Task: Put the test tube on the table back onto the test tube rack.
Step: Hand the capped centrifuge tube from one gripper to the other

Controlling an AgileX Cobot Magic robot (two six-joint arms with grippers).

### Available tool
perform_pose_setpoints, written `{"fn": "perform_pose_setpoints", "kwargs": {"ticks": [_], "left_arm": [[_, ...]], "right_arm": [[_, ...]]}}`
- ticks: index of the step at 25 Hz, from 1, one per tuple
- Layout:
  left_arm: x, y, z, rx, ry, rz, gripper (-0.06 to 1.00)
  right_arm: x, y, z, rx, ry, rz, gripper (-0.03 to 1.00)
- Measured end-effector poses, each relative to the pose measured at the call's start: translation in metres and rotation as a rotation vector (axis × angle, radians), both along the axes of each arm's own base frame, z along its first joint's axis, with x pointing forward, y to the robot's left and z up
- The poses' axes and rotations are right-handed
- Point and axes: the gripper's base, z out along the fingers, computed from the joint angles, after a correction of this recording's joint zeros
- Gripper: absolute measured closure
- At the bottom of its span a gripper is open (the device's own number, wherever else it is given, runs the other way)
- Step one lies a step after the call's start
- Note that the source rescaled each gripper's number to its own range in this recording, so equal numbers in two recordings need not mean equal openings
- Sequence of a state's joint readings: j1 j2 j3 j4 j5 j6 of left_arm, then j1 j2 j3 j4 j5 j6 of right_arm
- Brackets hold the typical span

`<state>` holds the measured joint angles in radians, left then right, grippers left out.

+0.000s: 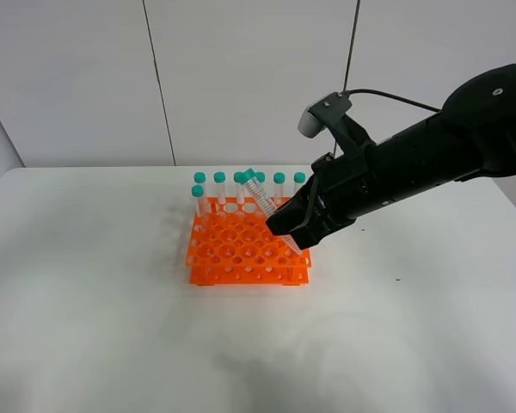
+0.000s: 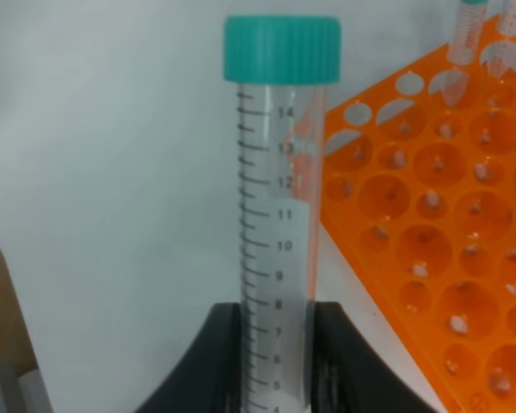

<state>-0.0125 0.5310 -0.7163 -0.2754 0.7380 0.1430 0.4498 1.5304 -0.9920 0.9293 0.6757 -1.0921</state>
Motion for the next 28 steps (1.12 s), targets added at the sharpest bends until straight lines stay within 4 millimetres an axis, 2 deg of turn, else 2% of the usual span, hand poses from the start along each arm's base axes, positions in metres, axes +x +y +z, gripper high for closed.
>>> {"fn": "perform_pose_setpoints", "kwargs": {"ticks": [5,9,11,15,20,28], "left_arm": [[0.073,-0.015,-0.011,-0.171,0.085,-0.085,-0.06],[0.117,-0.033,-0.032,-0.314,0.132,-0.207,-0.06],[0.131,-0.047,-0.041,-0.361,0.131,-0.286,-0.06],[0.146,-0.085,-0.058,-0.456,0.144,-0.387,-0.06],[0.154,-0.125,-0.078,-0.517,0.172,-0.449,-0.06],[0.169,-0.16,-0.081,-0.51,0.167,-0.543,-0.06]], "right_arm": [[0.0,0.0,0.0,0.0,0.0,0.0,0.94],[0.0,0.0,0.0,0.0,-0.001,-0.001,0.94],[0.0,0.0,0.0,0.001,-0.001,-0.001,0.94],[0.001,0.0,0.0,0.002,-0.003,-0.005,0.94],[0.001,0.0,0.0,0.003,-0.003,-0.006,0.94],[0.0,0.0,0.0,0.005,0.0,-0.006,0.94]]}}
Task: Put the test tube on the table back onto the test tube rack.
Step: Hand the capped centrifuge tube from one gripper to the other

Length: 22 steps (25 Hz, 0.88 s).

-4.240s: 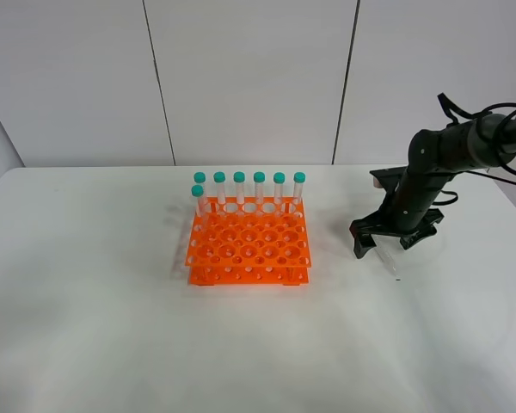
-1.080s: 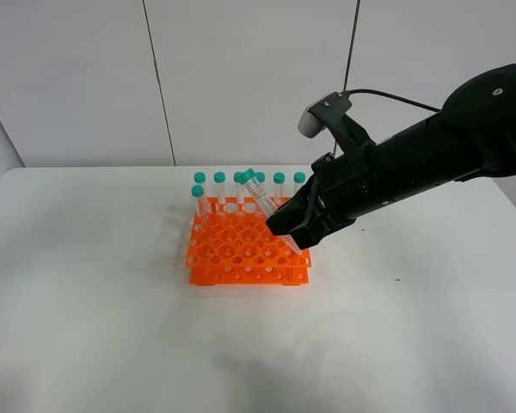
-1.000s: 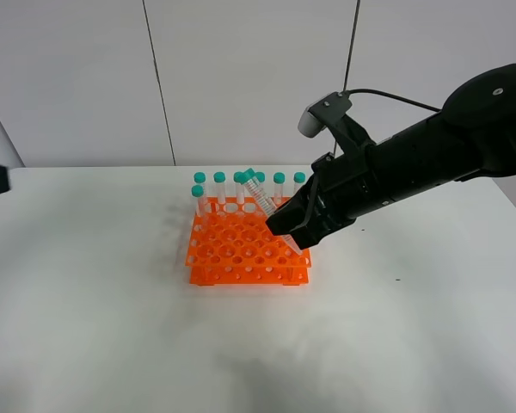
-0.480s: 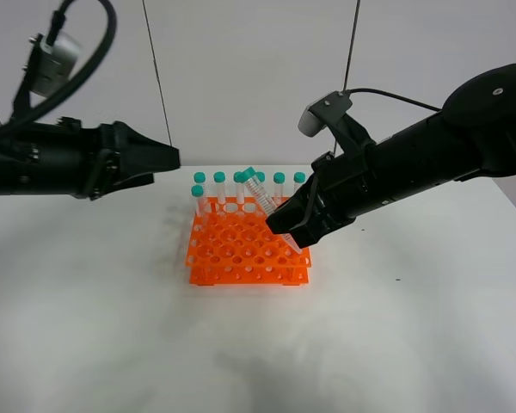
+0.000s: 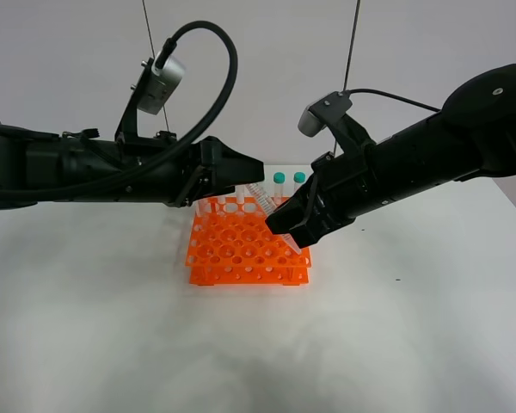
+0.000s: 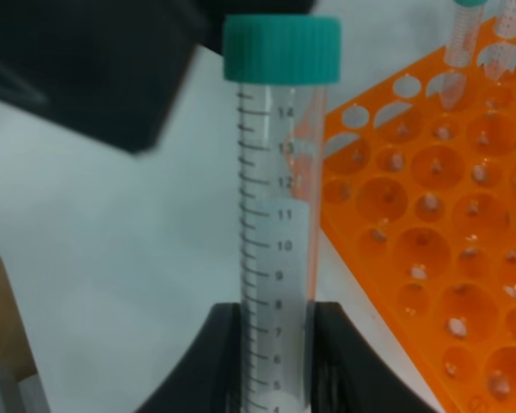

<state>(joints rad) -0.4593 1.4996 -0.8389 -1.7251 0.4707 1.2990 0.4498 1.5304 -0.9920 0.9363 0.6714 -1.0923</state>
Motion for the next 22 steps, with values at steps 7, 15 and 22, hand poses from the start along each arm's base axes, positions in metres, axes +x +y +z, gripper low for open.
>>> {"fn": "perform_pose_setpoints", "kwargs": {"ticks": [7,15,22], "left_arm": [[0.0,-0.015,-0.005,0.007,0.011,-0.046,-0.06],[0.001,-0.015,-0.005,0.013,0.005,-0.038,-0.06],[0.002,-0.014,-0.006,0.028,0.001,-0.016,-0.06]], "right_arm": [[-0.003,0.001,0.0,0.004,0.026,0.026,0.94],[-0.003,0.001,0.0,0.015,0.056,-0.012,0.94],[-0.001,0.0,-0.001,0.015,0.066,-0.055,0.94]]}}
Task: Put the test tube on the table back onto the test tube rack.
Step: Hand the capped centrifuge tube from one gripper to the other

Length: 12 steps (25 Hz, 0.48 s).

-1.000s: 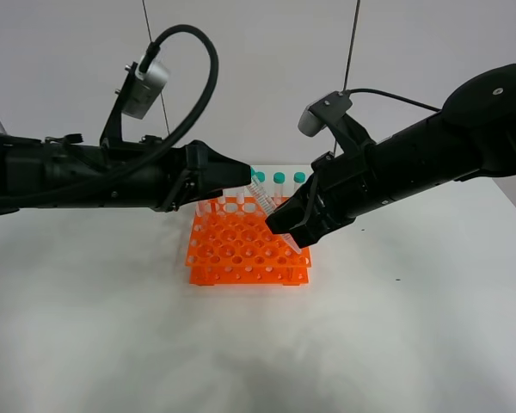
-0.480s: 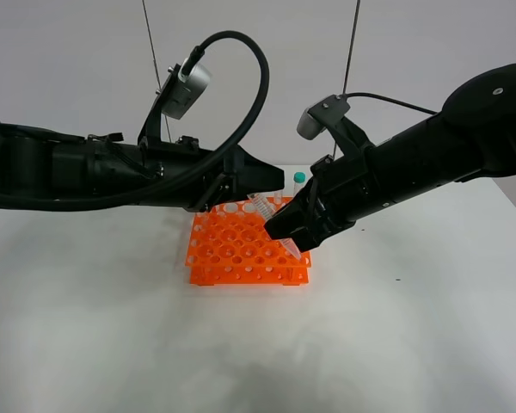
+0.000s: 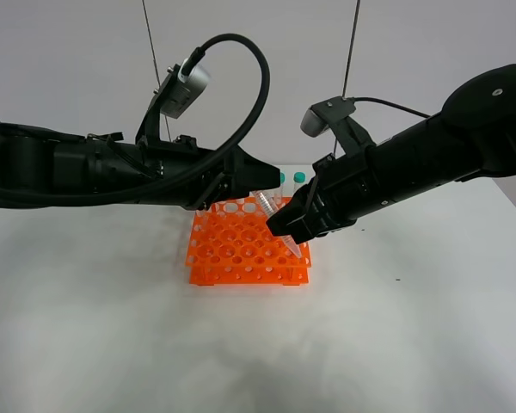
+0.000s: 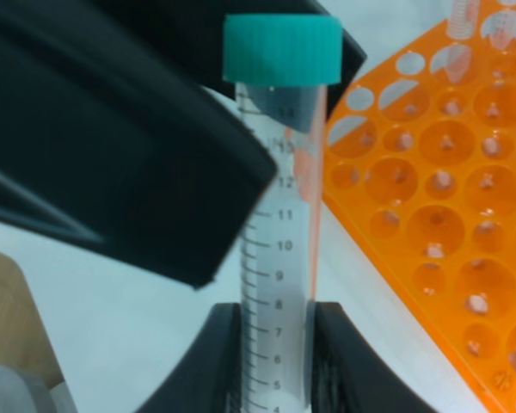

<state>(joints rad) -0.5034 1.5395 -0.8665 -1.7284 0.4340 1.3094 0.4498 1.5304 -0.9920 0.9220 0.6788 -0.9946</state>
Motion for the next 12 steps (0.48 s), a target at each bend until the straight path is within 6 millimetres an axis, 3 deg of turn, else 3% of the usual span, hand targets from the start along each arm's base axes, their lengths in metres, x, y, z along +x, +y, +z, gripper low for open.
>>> {"fn": "perform_pose_setpoints", "kwargs": {"ticks": [4,9,12], "left_arm": [[0.0001,0.0,0.0,0.0,0.0,0.001,-0.05],[0.0001,0.0,0.0,0.0,0.0,0.001,0.18],[0.0001,0.0,0.0,0.0,0.0,0.001,0.25]], "right_arm": [[0.0001,-0.0005,-0.0004,-0.008,-0.003,0.002,0.94],[0.0,-0.0015,-0.0015,-0.029,-0.013,0.013,0.94],[0.0,-0.0015,-0.0015,-0.029,-0.013,0.013,0.94]]}}
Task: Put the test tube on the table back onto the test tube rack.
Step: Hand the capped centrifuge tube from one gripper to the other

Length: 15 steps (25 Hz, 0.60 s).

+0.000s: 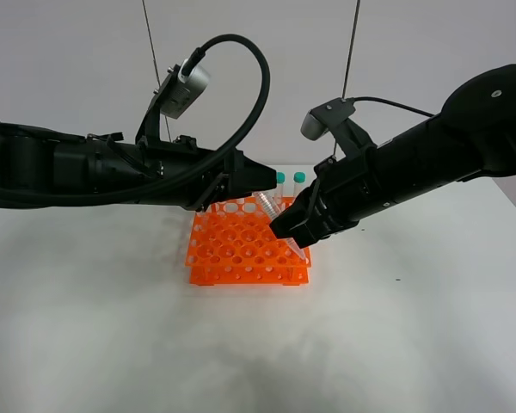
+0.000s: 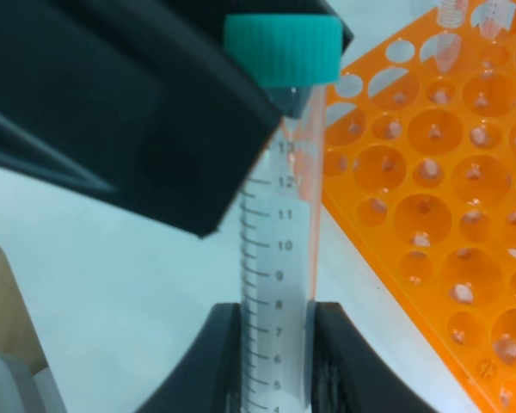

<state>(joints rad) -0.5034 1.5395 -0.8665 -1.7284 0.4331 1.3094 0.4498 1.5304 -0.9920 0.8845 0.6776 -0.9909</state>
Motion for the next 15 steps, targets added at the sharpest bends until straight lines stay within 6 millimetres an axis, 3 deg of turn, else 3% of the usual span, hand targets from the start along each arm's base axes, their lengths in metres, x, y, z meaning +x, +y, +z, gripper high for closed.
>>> {"fn": "perform_pose_setpoints", "kwargs": {"ticks": [10,13,15], "left_arm": [[0.0,0.0,0.0,0.0,0.0,0.0,0.28],[0.0,0.0,-0.0001,0.001,-0.001,0.0,0.5],[0.0005,0.0003,-0.0008,0.007,-0.001,0.005,0.81]], "right_arm": [[-0.0004,0.0,-0.0004,-0.005,-0.007,0.013,0.94],[-0.0004,0.0,-0.0004,-0.006,-0.01,0.016,0.94],[-0.0008,0.0001,-0.0004,-0.006,-0.009,0.021,0.94]]}}
